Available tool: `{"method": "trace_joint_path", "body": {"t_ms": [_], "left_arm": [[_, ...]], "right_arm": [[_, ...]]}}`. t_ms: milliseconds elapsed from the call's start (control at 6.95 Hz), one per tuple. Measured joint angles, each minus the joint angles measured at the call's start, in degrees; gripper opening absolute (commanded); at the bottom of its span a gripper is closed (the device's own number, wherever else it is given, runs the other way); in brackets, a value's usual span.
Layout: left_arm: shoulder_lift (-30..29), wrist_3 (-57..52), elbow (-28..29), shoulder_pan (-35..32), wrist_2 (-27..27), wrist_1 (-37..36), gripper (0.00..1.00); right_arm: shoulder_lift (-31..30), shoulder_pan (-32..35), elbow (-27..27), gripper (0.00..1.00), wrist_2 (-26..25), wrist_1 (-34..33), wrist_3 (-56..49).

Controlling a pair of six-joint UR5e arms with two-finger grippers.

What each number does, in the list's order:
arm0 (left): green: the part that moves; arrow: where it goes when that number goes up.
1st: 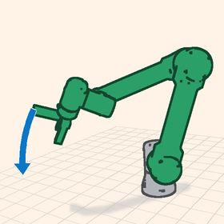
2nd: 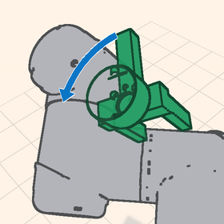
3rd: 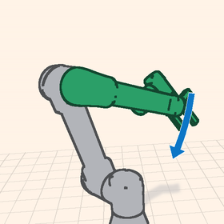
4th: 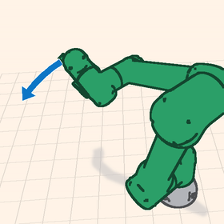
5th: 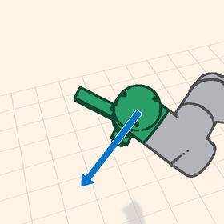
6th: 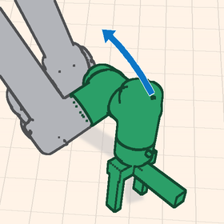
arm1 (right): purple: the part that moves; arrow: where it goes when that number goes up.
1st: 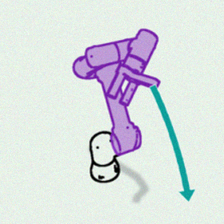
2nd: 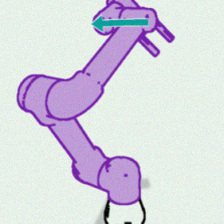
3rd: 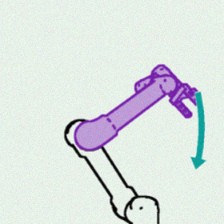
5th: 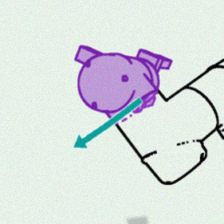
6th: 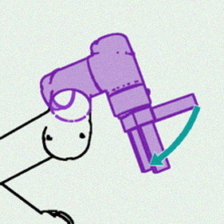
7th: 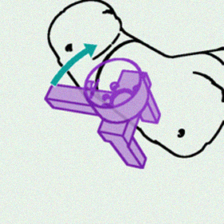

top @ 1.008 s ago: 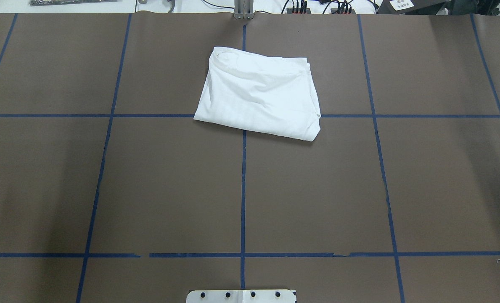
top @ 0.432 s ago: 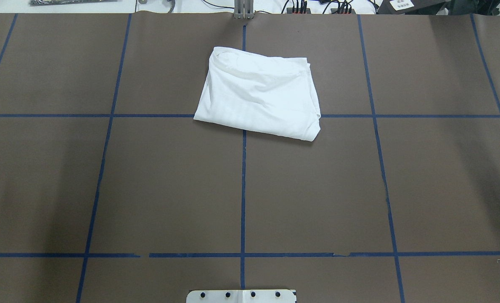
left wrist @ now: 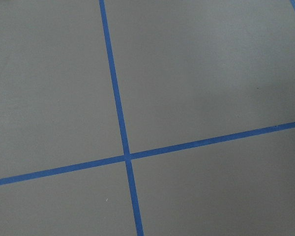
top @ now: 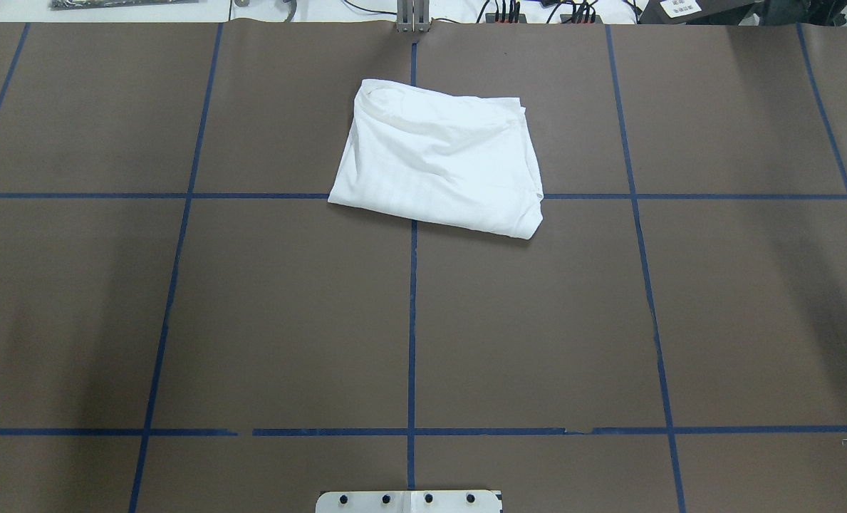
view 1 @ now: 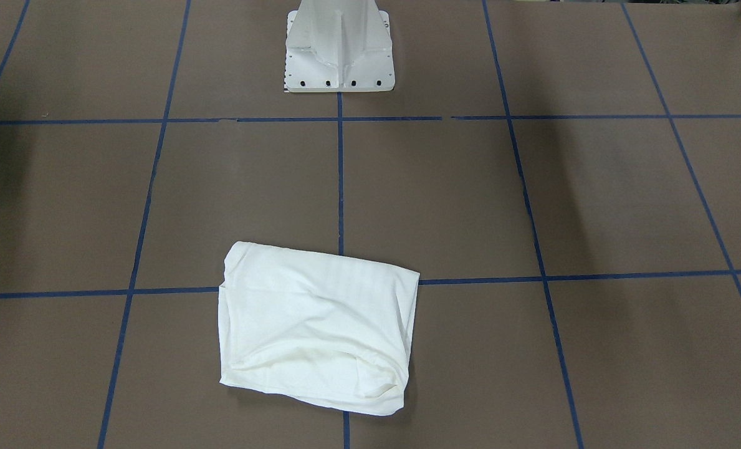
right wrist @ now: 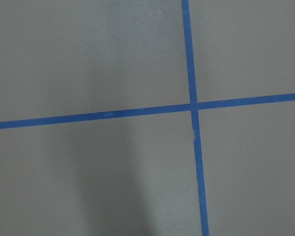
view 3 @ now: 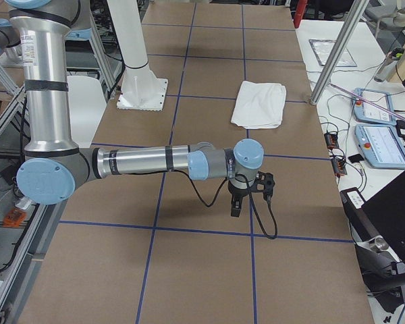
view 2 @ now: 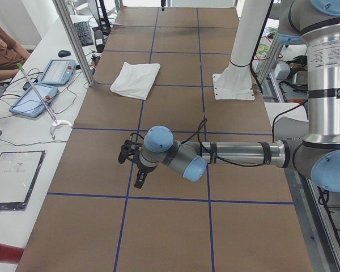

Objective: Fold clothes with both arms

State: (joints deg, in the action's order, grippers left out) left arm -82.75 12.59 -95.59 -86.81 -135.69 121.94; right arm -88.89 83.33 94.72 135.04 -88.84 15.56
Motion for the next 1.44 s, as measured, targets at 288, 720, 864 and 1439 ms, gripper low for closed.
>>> {"method": "trace_joint_path", "body": {"t_ms": [288,720,864,1439], "left_arm": [[-0.01,0.11,-0.06,0.05,0.01,0.03,1.00],[-0.12,0.45,-0.33,-0.02,-0.09,0.11,1.00],[-0.13,0.47,-0.55,-0.01,-0.26,0.13,1.00],[-0.21,0.50,-0.90,0.05,-0.25,0.14,1.00]], "right_arm": [[0.01,-0.01,0.02,1.00,-0.02,0.35,0.01],[-0.19,-0.01,0.03,1.00,0.06,0.50,0.07],[-0.20,-0.04,0.13,1.00,0.10,0.51,0.08],[-0.05,-0.09,-0.05,1.00,1.92,0.79,0.30]]}}
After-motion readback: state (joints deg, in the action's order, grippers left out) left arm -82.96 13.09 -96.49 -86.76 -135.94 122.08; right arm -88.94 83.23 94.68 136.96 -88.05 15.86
